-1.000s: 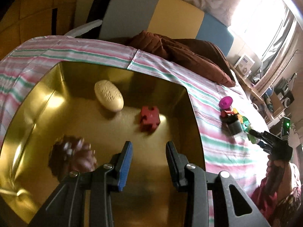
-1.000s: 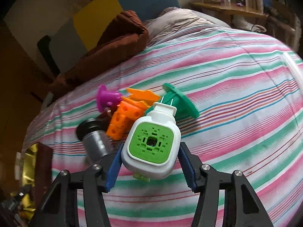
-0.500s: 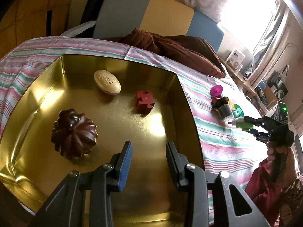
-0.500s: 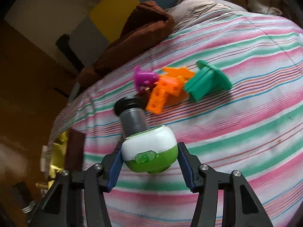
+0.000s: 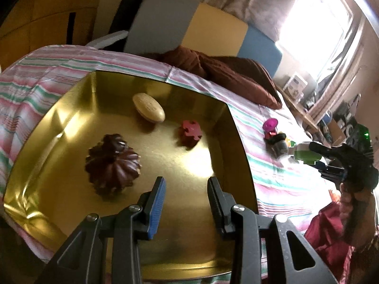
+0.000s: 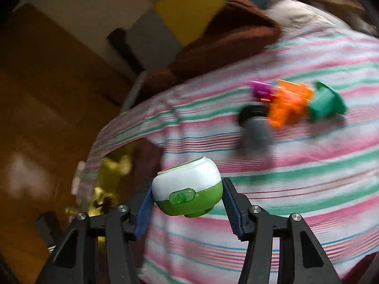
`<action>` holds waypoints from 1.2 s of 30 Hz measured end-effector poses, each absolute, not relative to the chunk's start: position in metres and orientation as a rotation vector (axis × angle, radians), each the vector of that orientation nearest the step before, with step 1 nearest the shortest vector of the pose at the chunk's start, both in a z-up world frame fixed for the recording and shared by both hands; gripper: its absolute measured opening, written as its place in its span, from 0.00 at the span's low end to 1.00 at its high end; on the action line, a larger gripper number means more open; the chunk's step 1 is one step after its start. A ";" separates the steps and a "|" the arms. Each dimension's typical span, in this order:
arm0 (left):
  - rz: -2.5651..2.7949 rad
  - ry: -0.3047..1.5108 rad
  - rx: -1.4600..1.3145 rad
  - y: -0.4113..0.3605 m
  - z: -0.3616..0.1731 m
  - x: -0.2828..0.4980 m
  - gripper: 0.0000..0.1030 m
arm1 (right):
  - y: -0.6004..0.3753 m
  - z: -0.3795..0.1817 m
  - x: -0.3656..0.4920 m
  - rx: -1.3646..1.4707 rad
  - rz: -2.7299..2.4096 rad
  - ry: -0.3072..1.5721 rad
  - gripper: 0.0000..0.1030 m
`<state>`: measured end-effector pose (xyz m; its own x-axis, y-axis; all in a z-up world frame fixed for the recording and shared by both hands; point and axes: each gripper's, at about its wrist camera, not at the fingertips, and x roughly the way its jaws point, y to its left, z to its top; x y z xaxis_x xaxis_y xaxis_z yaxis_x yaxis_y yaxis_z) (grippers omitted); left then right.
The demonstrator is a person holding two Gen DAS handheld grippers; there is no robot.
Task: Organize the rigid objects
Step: 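Carry the green plug toy into the gold tray with the right tool and release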
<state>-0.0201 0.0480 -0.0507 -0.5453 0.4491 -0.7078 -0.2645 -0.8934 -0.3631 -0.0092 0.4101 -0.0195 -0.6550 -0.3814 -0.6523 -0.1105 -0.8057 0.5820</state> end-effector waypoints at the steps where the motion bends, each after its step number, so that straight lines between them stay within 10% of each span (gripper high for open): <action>1: 2.441 -0.299 -1.194 0.046 -0.049 -0.019 0.35 | 0.397 -0.013 -0.012 1.206 -2.552 -0.868 0.54; 14: 2.550 -0.283 -1.162 0.014 -0.036 -0.007 0.35 | 0.210 -0.024 -0.081 1.276 -2.374 -0.378 0.54; 36: 2.546 -0.327 -1.184 0.000 -0.041 -0.008 0.35 | 0.197 -0.037 -0.090 1.301 -2.460 -0.320 0.66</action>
<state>-0.0077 -0.0005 -0.0410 -0.6086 0.3731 -0.7003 -0.1840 -0.9249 -0.3328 -0.0901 0.1969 -0.0374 -0.5238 -0.3962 -0.7541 0.1901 -0.9173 0.3499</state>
